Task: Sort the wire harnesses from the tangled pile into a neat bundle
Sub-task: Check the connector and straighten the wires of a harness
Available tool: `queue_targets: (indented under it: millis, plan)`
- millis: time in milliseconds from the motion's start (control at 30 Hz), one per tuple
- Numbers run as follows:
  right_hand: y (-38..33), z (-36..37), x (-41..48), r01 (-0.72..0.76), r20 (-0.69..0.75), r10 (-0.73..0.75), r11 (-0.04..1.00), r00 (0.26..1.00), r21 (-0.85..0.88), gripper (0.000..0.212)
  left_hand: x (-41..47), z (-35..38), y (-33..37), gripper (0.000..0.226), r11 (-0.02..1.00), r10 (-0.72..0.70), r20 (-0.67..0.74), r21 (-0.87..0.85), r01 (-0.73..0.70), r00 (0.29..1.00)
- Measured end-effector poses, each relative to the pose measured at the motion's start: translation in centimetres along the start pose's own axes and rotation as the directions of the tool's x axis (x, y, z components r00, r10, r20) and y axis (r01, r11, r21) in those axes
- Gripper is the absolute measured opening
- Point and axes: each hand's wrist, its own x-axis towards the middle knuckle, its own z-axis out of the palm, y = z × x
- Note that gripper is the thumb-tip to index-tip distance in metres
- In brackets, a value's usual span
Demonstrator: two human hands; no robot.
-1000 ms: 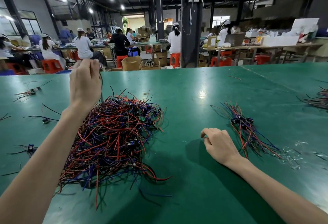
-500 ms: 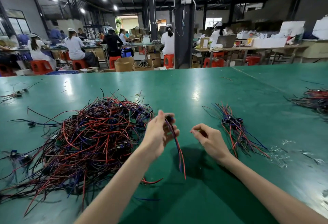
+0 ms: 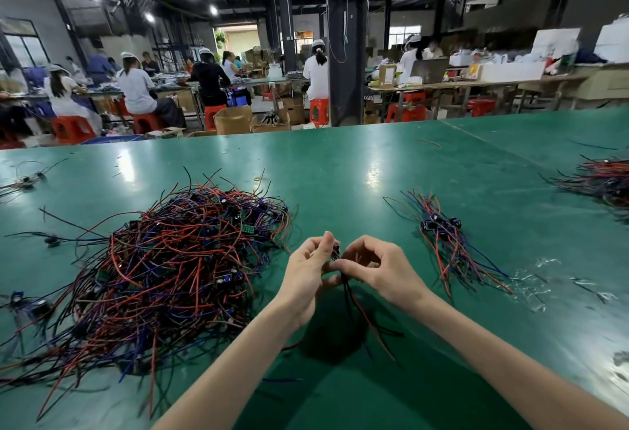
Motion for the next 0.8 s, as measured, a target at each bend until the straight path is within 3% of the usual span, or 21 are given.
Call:
queue_targets:
  millis: [133,233,367,500,667,800]
  plan:
    - [-0.2,-0.2,0.2,-0.041,0.049,0.04,0.999,0.998,0.016,0.012,-0.2,0.0,-0.3,0.021,1.0,-0.005,0.016,0.008,0.005,1.0]
    - [-0.4,-0.4,0.3,-0.117,0.09,0.105,0.984,0.99,0.137,0.015,-0.2,-0.2,-0.2,0.024,1.0,-0.009,0.062,0.017,0.008,0.998]
    - [-0.6,-0.9,0.6,-0.191,0.086,0.173,0.94,0.981,0.282,0.02,0.0,-0.6,-0.1,0.005,1.0,-0.014,0.133,-0.007,0.015,0.991]
    - [-0.6,-1.6,0.9,-0.271,0.132,0.237,0.869,0.963,0.415,0.018,-0.1,-0.7,0.2,0.005,0.998,0.0,0.166,-0.057,0.01,0.986]
    - [-0.6,-2.2,1.0,-0.226,0.122,0.195,0.912,0.973,0.342,0.016,-0.3,-0.7,0.3,0.007,0.996,0.005,0.168,-0.094,0.011,0.986]
    - [-0.6,-2.4,1.2,-0.322,0.214,0.243,0.769,0.946,0.552,0.017,-0.4,-0.7,0.5,0.007,0.996,-0.019,0.17,-0.084,0.034,0.985]
